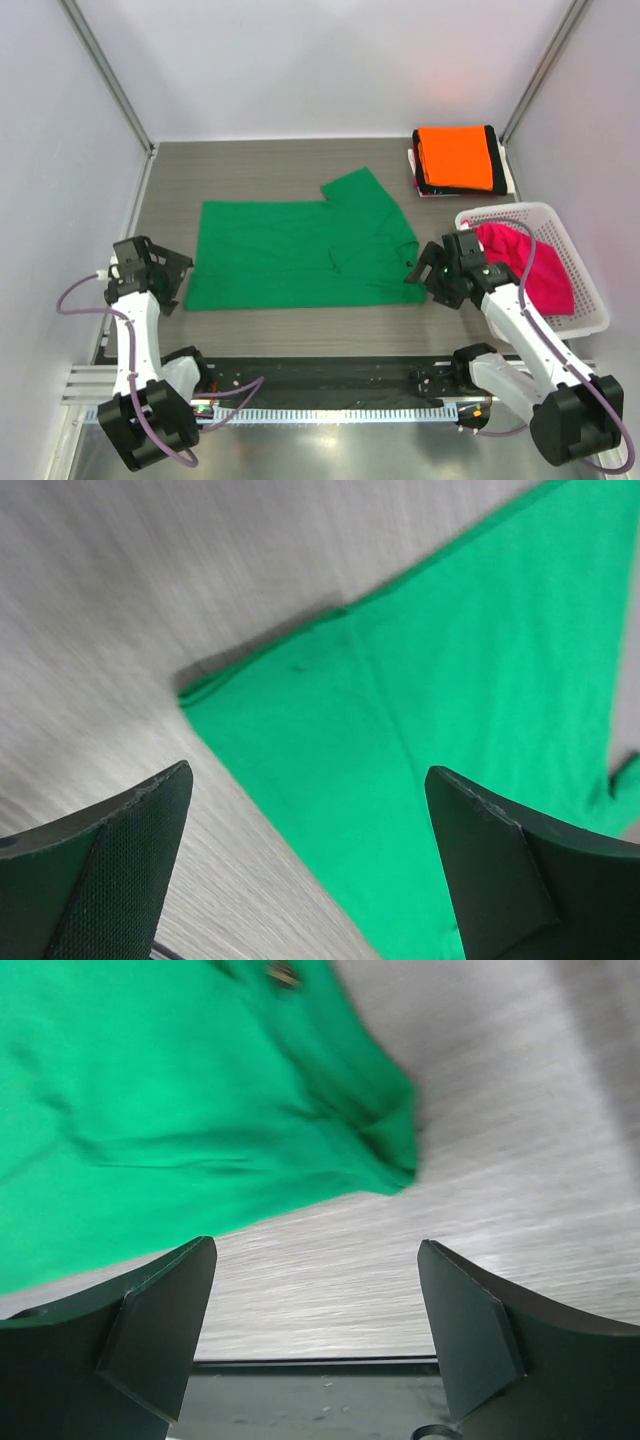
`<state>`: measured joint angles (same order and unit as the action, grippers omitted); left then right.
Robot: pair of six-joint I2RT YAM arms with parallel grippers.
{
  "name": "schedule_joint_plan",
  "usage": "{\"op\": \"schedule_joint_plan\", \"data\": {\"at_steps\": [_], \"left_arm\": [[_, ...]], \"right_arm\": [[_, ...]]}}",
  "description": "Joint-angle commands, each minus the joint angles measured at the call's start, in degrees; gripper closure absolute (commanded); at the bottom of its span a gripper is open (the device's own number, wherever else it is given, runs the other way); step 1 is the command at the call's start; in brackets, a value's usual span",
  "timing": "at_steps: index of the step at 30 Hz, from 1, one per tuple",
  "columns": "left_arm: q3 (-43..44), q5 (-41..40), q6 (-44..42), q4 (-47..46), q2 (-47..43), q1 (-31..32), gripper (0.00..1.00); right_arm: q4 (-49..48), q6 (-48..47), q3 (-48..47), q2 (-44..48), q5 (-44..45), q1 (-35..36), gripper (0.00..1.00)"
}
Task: Fold and stack the t-shirts
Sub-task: Fold the tshirt
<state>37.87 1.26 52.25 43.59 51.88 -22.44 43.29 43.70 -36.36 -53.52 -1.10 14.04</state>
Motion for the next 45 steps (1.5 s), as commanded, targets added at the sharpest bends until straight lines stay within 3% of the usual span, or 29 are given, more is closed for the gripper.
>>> {"op": "schedule_joint_plan", "data": {"at_steps": [1,5,9,16,21,25,32,35,36,40,45], "left_arm": [[5.71,6.73,-4.50,-0.96,0.59,-0.42,0.00],[10.81,9.64,-13.91,1.22,5.86,-0.33,0.00],[14.86,10.17,-21.83,5.09,10.69,-0.07,0.00],[11.62,8.15,-21.31,2.46,8.25,3.80,0.00],[11.18,4.99,-20.87,1.76,4.73,4.68,0.01],[11.18,3.75,-20.61,1.76,3.41,5.30,0.01],[10.91,2.61,-20.26,1.50,1.65,6.61,0.01],[10.91,2.26,-20.17,1.49,1.73,6.62,0.01],[10.91,2.08,-20.08,1.49,1.65,6.62,0.01],[10.47,0.68,-19.29,-0.96,4.53,6.62,0.01],[15.99,1.29,-17.36,-7.71,15.60,6.53,0.05]], "right_arm": [[-2.68,-2.72,-9.39,-1.49,-2.23,0.11,0.12],[-5.48,-10.11,-22.59,-16.06,-2.85,0.72,0.13],[-7.95,-17.32,-38.93,-37.29,-2.85,0.72,0.17],[-6.91,-24.89,-78.26,-69.90,-1.71,0.72,0.28],[-7.34,-24.89,-97.28,-84.45,3.10,0.72,0.29],[-9.79,-24.72,-103.98,-92.11,3.92,0.46,0.32],[-15.33,-24.19,-104.88,-97.74,2.86,0.46,0.39],[-15.78,-23.84,-104.27,-98.97,1.90,0.55,0.46],[-15.86,-24.01,-103.57,-99.06,1.98,0.72,0.57],[-16.83,-24.37,-99.98,-97.75,2.16,0.81,0.80],[-17.36,-25.33,-96.80,-95.99,1.89,0.81,0.99]]}}
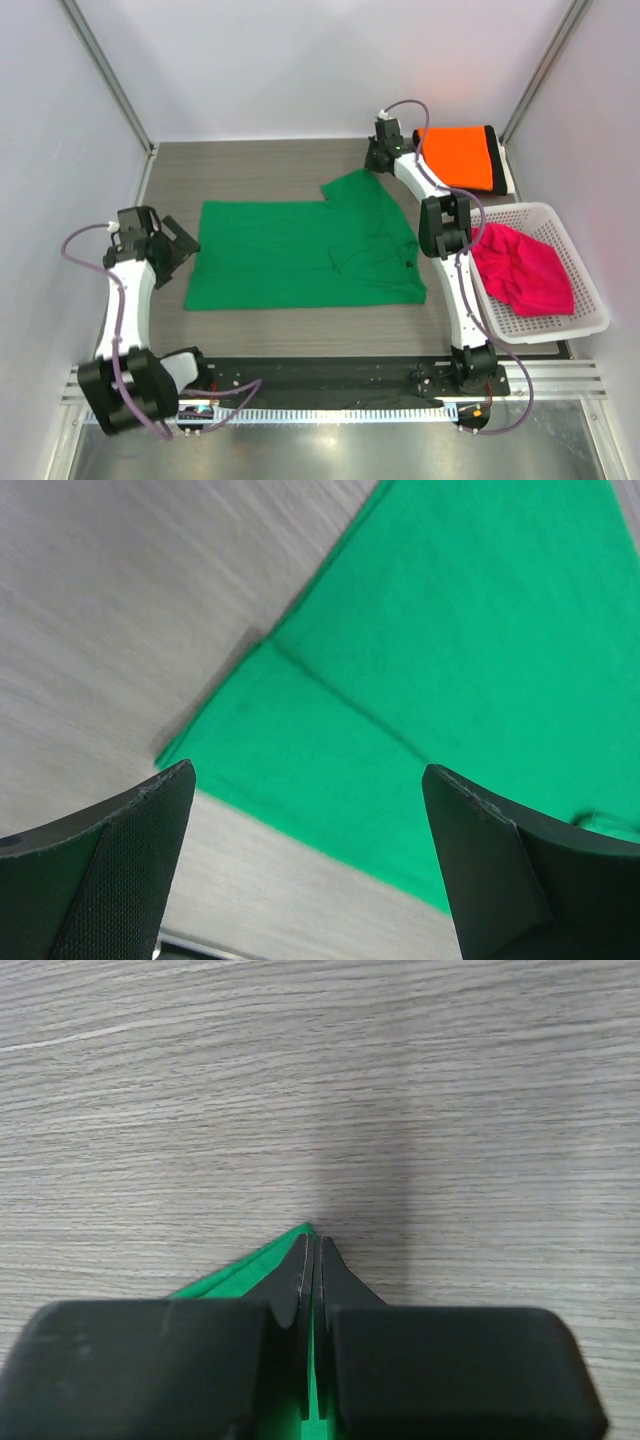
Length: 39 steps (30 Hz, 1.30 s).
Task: Fold and stack the t-shirts
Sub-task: Fold the tshirt
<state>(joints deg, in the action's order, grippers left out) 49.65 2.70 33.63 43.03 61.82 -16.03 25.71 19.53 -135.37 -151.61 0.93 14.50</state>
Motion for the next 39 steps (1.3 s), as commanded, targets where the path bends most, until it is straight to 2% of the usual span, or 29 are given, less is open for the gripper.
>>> {"op": "schedule_joint_plan", "data": {"at_steps": [1,5,12,16,26,30,32,38,39], "left_arm": [[5.62,-0.24,1.61,-8.21,8.37,0.21,0.06],[17.72,-0.15,2.14,-8.75,25.13,0.12,0.13],[34.80,0.55,0.92,-9.36,47.90,0.83,0.28],[43.15,5.38,0.03,-9.80,57.07,1.35,0.37],[51.25,6.96,0.56,-14.10,67.98,4.17,0.41],[50.29,7.94,0.74,-14.46,67.91,4.43,0.48],[47.66,6.71,0.39,-15.51,66.59,4.69,0.48],[46.50,5.65,-0.23,-16.31,65.53,5.31,0.62],[46.59,5.82,-0.32,-16.31,65.79,5.57,0.69]], "right_arm": [[0.30,-1.25,2.39,2.37,-0.22,0.35,0.99],[0.21,-1.16,2.74,4.56,-2.77,0.44,0.99],[-0.23,0.51,5.55,9.74,-5.23,0.96,0.99],[-0.75,0.95,9.50,13.53,-5.85,1.67,0.99],[-3.04,1.21,20.93,20.82,-5.76,2.64,0.99],[-3.57,1.48,23.22,21.44,-5.41,2.81,0.99],[-3.65,1.74,23.31,21.44,-5.24,2.81,0.99],[-3.65,1.92,23.40,21.44,-5.32,2.81,0.99],[-3.57,1.74,23.40,21.44,-5.15,2.81,0.99]]}}
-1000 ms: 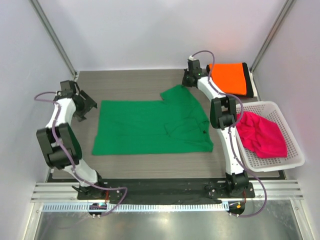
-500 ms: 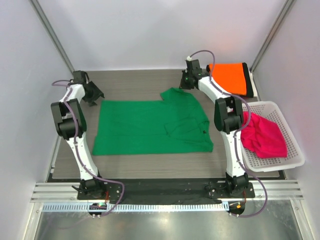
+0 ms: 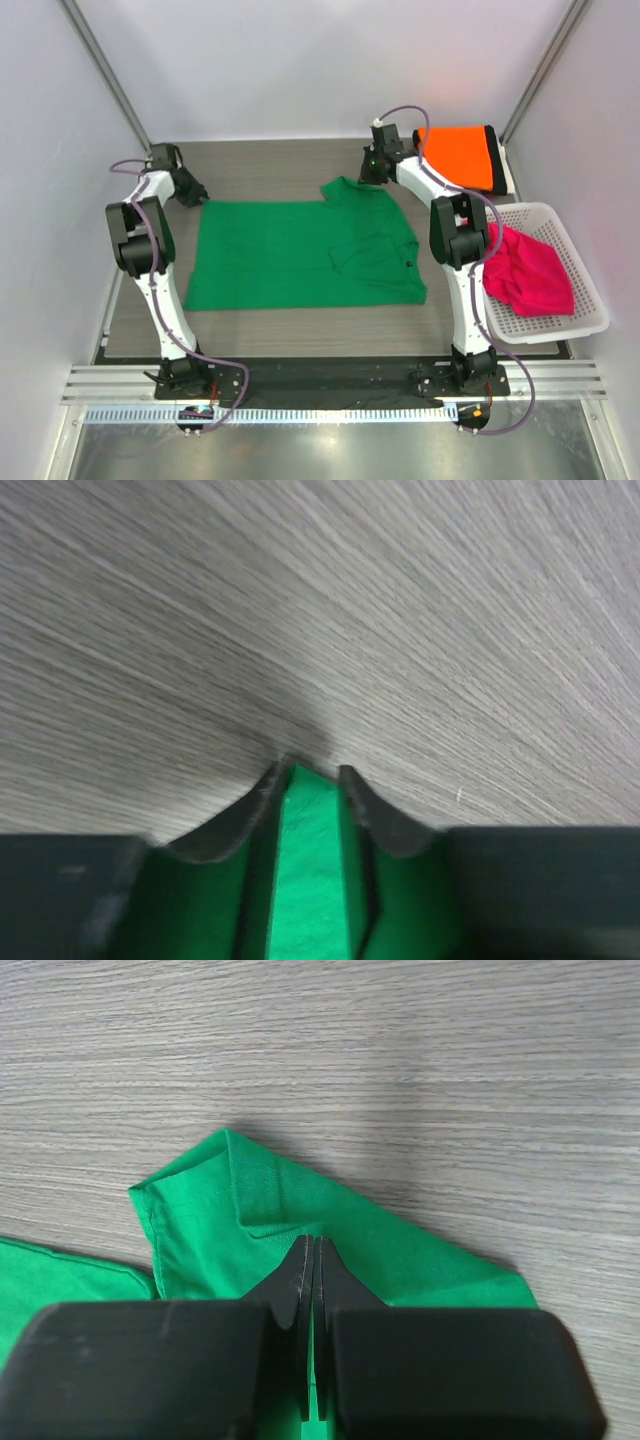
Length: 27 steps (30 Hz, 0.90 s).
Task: Fold and stack the t-shirts
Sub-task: Fold the tshirt
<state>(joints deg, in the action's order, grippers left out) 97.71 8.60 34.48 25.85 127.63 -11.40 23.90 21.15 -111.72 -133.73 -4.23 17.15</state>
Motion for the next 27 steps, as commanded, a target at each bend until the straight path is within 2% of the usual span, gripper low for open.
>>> {"op": "schedule_joint_plan", "data": {"at_steps": [1,7,16,27], "left_arm": [[-1.47,0.01,-1.26,0.87,0.07,1.03,0.73],[-2.35,-0.86,-1.70,0.87,-0.98,1.99,1.00],[-2.26,-2.88,-1.35,4.82,-7.92,1.90,1.00],[-12.88,-4.73,-1.17,5.62,-20.92,1.82,1.00]], "right_arm": [[-1.75,0.04,-0.16,3.83,0.10,0.17,0.99],[-1.67,-0.23,-0.25,4.88,-0.51,0.17,0.99],[-0.87,-1.20,3.69,13.04,-2.10,0.17,0.99],[-3.24,-1.28,25.66,32.63,-3.50,0.78,0.99]]}}
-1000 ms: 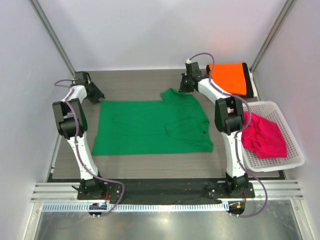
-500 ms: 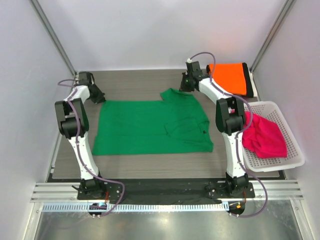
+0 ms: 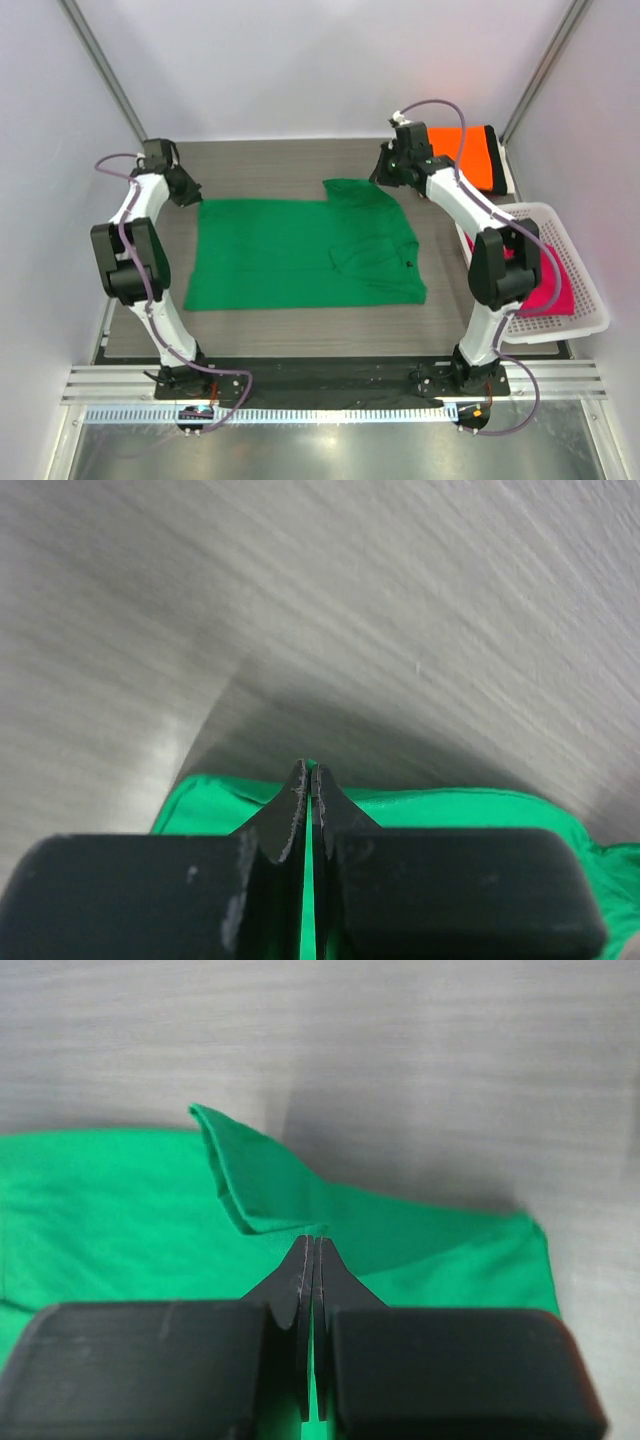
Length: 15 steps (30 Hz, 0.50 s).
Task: Fold and stack the t-shirts
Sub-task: Fold the tshirt
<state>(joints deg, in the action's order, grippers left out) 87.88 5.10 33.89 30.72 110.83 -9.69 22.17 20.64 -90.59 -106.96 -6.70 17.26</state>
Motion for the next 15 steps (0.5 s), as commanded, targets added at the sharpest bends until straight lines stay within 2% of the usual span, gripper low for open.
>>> {"op": "schedule_joint_plan", "data": {"at_steps": [1,7,15], "left_arm": [[-3.93,-1.67,-0.58,0.74,-4.91,0.03,1.00],[-11.67,-3.26,-0.32,0.13,-11.84,-0.59,1.00],[-19.84,-3.96,-0.66,-0.92,-16.78,-2.08,1.00]], "right_arm": [[-1.61,-0.69,7.93,7.27,-1.12,0.85,0.99],[-2.84,0.71,21.47,20.00,-0.34,1.11,0.99],[-2.93,4.05,34.68,34.61,-1.47,1.38,0.99]]}}
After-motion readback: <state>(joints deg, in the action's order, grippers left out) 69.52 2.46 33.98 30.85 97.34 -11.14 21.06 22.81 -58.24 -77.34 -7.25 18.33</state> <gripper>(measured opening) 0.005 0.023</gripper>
